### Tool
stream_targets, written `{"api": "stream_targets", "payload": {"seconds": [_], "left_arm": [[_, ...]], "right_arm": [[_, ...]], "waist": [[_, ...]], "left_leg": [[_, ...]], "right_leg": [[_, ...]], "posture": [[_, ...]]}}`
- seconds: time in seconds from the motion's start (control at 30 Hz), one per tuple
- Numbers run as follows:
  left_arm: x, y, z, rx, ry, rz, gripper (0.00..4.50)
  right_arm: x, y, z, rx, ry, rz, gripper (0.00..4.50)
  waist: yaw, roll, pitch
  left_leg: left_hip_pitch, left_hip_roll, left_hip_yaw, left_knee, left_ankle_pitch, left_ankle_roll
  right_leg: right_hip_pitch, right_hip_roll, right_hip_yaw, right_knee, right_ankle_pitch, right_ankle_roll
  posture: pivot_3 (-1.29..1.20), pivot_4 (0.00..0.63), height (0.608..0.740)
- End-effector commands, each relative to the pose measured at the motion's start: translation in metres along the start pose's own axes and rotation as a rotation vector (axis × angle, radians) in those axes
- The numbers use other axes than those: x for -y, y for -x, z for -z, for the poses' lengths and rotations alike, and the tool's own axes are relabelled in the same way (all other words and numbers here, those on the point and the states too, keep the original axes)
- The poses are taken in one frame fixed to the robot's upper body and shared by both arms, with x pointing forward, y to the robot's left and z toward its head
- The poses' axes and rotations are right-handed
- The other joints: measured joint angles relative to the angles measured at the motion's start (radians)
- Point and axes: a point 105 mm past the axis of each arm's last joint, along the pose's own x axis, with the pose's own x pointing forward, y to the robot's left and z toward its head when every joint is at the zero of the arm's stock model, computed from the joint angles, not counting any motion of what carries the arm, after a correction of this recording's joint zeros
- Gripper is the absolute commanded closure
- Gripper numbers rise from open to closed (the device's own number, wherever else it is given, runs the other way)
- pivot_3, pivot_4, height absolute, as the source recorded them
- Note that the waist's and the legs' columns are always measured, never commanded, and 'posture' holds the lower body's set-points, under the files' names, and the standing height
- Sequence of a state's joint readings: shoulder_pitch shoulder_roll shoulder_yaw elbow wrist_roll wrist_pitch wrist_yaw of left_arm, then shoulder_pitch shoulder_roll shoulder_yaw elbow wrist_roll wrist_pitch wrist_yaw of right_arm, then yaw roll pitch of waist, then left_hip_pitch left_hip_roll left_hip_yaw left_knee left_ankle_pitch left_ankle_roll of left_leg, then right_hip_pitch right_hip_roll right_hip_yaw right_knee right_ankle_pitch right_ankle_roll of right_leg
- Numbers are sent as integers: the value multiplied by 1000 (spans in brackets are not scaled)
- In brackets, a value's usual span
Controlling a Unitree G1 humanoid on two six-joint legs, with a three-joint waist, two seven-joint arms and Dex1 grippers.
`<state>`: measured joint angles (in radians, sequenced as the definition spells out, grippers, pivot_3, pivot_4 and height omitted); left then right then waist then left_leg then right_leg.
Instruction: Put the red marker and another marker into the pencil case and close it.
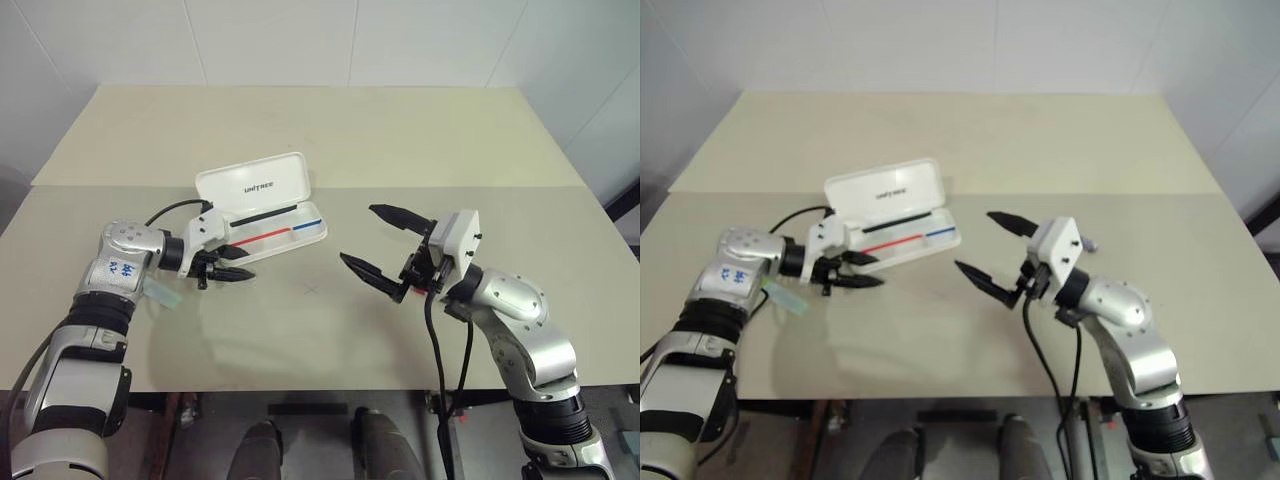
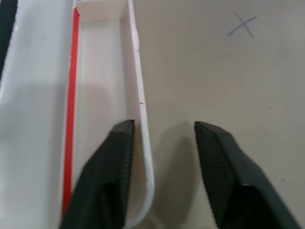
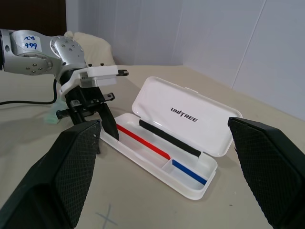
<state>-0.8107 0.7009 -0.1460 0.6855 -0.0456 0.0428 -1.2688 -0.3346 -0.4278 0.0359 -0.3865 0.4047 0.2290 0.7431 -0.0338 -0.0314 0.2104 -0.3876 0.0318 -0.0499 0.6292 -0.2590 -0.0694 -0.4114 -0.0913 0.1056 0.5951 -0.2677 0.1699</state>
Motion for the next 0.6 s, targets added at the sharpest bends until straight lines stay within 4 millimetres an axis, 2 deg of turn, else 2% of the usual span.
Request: {"api": "stream_targets", "payload": {"seconds": [0.03,0.1,0.33,0.6], "left_arm": [[2,-1,11,-53,11,15,3890],[2,-1,12,-72,-10,22,4464],[6,-6,11,-67,-56,52,4464],[25,-18,-22,83,-152,145,4464]], "right_arm": [[0,-1,-17,46,43,-14,0],[1,-2,-19,49,48,-21,0],[4,-3,-21,45,57,-38,0],[11,2,-21,23,65,-40,0]], "waist": [[0,0,0],[1,0,0],[2,0,0],[9,0,0]], "left_leg": [[0,0,0,0,0,0],[0,0,0,0,0,0],[0,0,0,0,0,0],[-2,0,-1,0,0,0]], "right_leg": [[0,0,0,0,0,0],[0,0,0,-1,0,0],[0,0,0,0,-1,1],[0,0,0,-1,-1,1]], "posture": [[0,150,740],[0,150,740],[0,150,740],[0,150,740]]}}
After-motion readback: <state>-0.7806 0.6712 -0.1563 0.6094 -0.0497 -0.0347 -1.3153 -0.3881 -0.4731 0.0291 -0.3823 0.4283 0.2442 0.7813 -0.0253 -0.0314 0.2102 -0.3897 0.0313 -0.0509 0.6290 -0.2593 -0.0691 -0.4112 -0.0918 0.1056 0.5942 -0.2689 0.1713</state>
